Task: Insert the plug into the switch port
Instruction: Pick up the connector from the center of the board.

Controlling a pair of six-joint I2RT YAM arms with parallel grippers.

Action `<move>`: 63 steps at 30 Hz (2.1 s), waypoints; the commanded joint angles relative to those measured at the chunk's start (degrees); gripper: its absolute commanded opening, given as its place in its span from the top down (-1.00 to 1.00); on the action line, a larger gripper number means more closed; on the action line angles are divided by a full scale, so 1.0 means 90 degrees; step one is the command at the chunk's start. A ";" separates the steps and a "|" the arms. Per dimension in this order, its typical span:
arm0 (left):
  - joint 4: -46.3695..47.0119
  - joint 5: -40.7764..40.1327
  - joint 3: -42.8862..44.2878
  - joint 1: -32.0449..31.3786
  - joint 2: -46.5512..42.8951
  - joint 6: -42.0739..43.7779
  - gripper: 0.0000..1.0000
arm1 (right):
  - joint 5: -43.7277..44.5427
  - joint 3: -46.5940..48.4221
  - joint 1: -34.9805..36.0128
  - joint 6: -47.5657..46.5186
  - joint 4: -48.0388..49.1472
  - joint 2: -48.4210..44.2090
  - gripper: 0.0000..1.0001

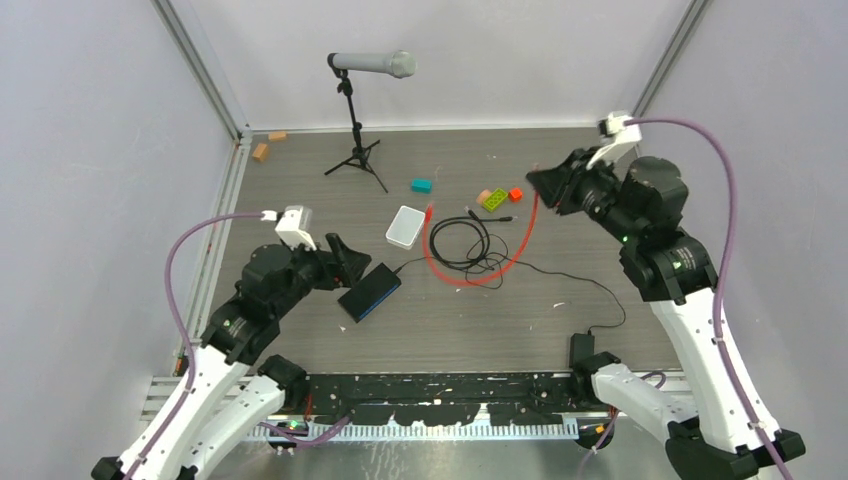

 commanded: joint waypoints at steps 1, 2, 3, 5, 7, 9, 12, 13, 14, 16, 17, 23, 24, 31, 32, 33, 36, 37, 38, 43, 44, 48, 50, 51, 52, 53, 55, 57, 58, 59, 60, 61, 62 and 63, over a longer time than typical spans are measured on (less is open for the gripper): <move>-0.0553 -0.0475 0.0265 -0.0009 -0.0439 -0.0193 -0.63 | -0.0919 -0.0293 0.0736 -0.0400 -0.0959 0.0015 0.96; -0.0589 -0.0499 0.0230 -0.0011 -0.0478 -0.0189 -0.63 | -0.0716 -0.0386 0.0924 -0.0432 -0.1167 0.0100 0.93; -0.0606 -0.0511 0.0178 -0.0011 -0.0488 -0.0199 -0.63 | -0.0556 -0.0528 0.1089 -0.0475 -0.1297 0.0196 0.87; -0.0609 -0.0460 0.0078 -0.0011 -0.0446 -0.0222 -0.63 | -0.0242 -0.0833 0.1356 -0.0532 -0.1441 0.0441 0.62; -0.0601 -0.0385 -0.0009 -0.0016 -0.0368 -0.0228 -0.63 | 0.0266 -0.1058 0.1604 -0.0615 -0.1607 0.0776 0.45; -0.0601 -0.0349 -0.0084 -0.0015 -0.0317 -0.0228 -0.63 | 0.1448 -0.1197 0.1818 -0.0664 -0.1782 0.1179 0.37; -0.0597 -0.0325 -0.0172 -0.0010 -0.0293 -0.0236 -0.63 | 0.2971 -0.1136 0.1917 -0.0585 -0.2114 0.1673 0.18; -0.0588 -0.0327 -0.0193 -0.0009 -0.0295 -0.0229 -0.63 | 0.3244 -0.1106 0.1925 -0.0582 -0.2165 0.1762 0.09; -0.0585 -0.0331 -0.0208 -0.0011 -0.0294 -0.0216 -0.63 | 0.3443 -0.1085 0.1929 -0.0582 -0.2161 0.1805 -0.04; -0.0583 -0.0337 -0.0227 -0.0016 -0.0277 -0.0195 -0.63 | 0.3572 -0.1046 0.1925 -0.0497 -0.2077 0.1797 -0.14; -0.0579 -0.0337 -0.0238 -0.0013 -0.0260 -0.0197 -0.64 | 0.3499 -0.1026 0.1924 -0.0405 -0.2015 0.1757 -0.16; -0.0468 -0.0253 -0.0348 -0.0010 -0.0134 -0.0164 -0.64 | 0.1775 -0.1530 0.2142 0.0585 -0.0913 0.1288 -0.17; -0.0462 -0.0243 -0.0362 -0.0014 -0.0100 -0.0164 -0.64 | 0.1540 -0.1754 0.2335 0.0743 -0.0612 0.1193 -0.17; -0.0396 0.0044 -0.0510 -0.0011 0.0067 -0.0142 -0.64 | 0.2546 -0.3190 0.4898 0.1017 0.0767 0.0965 -0.16; -0.0386 0.0067 -0.0552 -0.0010 0.0068 -0.0140 -0.64 | 0.2776 -0.3357 0.5198 0.1108 0.0901 0.1048 -0.15; -0.0364 0.0088 -0.0588 -0.0009 0.0063 -0.0149 -0.64 | 0.2994 -0.3517 0.5443 0.1203 0.1045 0.1153 -0.14; -0.0327 0.0117 -0.0685 -0.0009 0.0058 -0.0188 -0.64 | 0.3463 -0.3965 0.6035 0.1525 0.1580 0.1575 -0.11; -0.0304 0.0120 -0.0713 -0.0010 0.0055 -0.0202 -0.64 | 0.3612 -0.4105 0.6207 0.1630 0.1829 0.1744 -0.10; -0.0292 0.0134 -0.0755 -0.0009 0.0049 -0.0222 -0.64 | 0.3715 -0.4189 0.6351 0.1709 0.2046 0.1948 -0.10; -0.0289 0.0131 -0.0812 -0.0009 0.0085 -0.0228 -0.64 | 0.3958 -0.4187 0.6699 0.1814 0.2820 0.3022 -0.08; -0.0296 0.0120 -0.0811 -0.0010 0.0087 -0.0225 -0.64 | 0.3957 -0.4107 0.6707 0.1808 0.2859 0.3205 -0.08; -0.0318 0.0070 -0.0756 -0.0012 0.0096 -0.0181 -0.64 | 0.4046 -0.3789 0.6714 0.1821 0.2734 0.3775 -0.06; -0.0359 0.0028 -0.0724 -0.0010 0.0093 -0.0160 -0.64 | 0.4102 -0.3733 0.6708 0.1837 0.2652 0.3925 -0.03; -0.0373 0.0011 -0.0723 -0.0009 0.0074 -0.0162 -0.64 | 0.4112 -0.3734 0.6714 0.1846 0.2611 0.3966 -0.01; -0.0390 -0.0003 -0.0724 -0.0004 0.0061 -0.0160 -0.64 | 0.4113 -0.3746 0.6708 0.1870 0.2574 0.4003 0.02; -0.0394 -0.0012 -0.0737 -0.0008 0.0053 -0.0164 -0.65 | 0.4122 -0.3765 0.6714 0.1894 0.2530 0.4016 0.07; -0.0403 -0.0015 -0.0734 -0.0009 0.0032 -0.0176 -0.65 | 0.4128 -0.3858 0.6715 0.1946 0.2496 0.3991 0.27; -0.0419 0.0010 -0.0699 -0.0009 0.0019 -0.0225 -0.65 | 0.4169 -0.4044 0.6724 0.2029 0.2562 0.3852 0.51; -0.0418 0.0067 -0.0673 -0.0009 0.0013 -0.0240 -0.65 | 0.4181 -0.4141 0.6720 0.2049 0.2625 0.3725 0.63; -0.0415 0.0100 -0.0637 -0.0009 0.0009 -0.0262 -0.65 | 0.4190 -0.4240 0.6724 0.2054 0.2667 0.3585 0.75; -0.0414 0.0136 -0.0595 -0.0009 0.0020 -0.0287 -0.65 | 0.4203 -0.4346 0.6725 0.2057 0.2687 0.3434 0.83; -0.0414 0.0169 -0.0549 -0.0009 0.0031 -0.0308 -0.65 | 0.4221 -0.4394 0.6724 0.2038 0.2680 0.3263 0.90; -0.0411 0.0184 -0.0497 -0.0009 0.0051 -0.0314 -0.65 | 0.4238 -0.4422 0.6723 0.1965 0.2648 0.3102 0.94; -0.0422 0.0218 -0.0450 -0.0009 0.0078 -0.0320 -0.65 | 0.4257 -0.4435 0.6720 0.1897 0.2583 0.2906 0.98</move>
